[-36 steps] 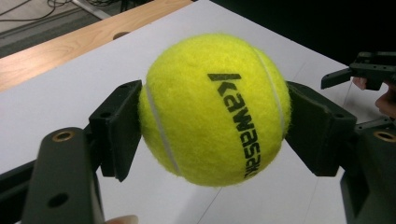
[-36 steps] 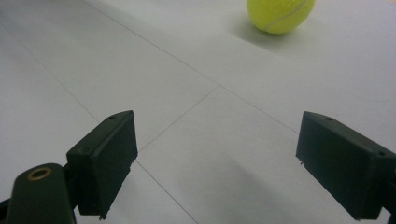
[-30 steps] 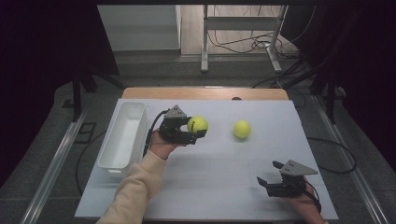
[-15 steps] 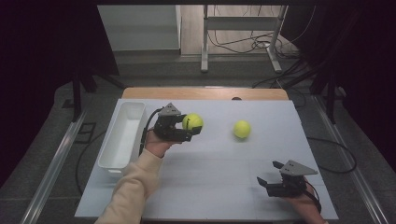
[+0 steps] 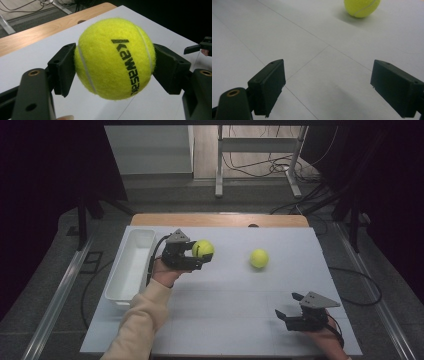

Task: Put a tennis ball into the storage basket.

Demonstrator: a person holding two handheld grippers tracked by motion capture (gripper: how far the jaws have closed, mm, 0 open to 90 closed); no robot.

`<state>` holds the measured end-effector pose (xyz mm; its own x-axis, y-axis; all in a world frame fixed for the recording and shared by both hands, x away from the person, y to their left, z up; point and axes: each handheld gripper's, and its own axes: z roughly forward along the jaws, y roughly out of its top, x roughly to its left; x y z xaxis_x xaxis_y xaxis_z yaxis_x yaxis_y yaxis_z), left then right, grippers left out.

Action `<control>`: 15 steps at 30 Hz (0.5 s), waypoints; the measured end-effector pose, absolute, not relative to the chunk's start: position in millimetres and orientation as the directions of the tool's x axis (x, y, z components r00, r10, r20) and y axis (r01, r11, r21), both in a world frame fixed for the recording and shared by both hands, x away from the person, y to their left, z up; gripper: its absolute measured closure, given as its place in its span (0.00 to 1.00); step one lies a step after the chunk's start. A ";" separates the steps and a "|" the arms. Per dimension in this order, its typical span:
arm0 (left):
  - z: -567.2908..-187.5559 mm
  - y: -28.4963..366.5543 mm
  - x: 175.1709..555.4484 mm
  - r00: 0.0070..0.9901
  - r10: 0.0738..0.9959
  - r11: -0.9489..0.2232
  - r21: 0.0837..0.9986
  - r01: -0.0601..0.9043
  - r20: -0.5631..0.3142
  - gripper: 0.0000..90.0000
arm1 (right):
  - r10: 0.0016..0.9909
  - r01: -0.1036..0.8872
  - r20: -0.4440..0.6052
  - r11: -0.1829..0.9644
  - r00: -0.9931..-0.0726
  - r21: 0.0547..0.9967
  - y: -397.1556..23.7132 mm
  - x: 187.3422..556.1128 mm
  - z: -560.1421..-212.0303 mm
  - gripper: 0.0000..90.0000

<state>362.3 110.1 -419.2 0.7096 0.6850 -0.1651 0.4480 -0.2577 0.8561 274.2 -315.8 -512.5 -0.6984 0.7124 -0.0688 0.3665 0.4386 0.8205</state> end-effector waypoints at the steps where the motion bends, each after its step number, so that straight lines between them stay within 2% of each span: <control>1: -419.2 111.3 362.6 0.706 0.689 -0.255 0.856 0.450 -0.166 0.29 | 0.712 0.366 -0.069 0.439 -0.699 0.820 -315.8 274.2 -512.6 0.14; 15: -417.1 119.6 363.4 0.693 0.701 -0.238 0.860 0.452 -0.170 0.29 | 0.712 0.367 -0.072 0.443 -0.699 0.818 -315.7 274.3 -512.6 0.14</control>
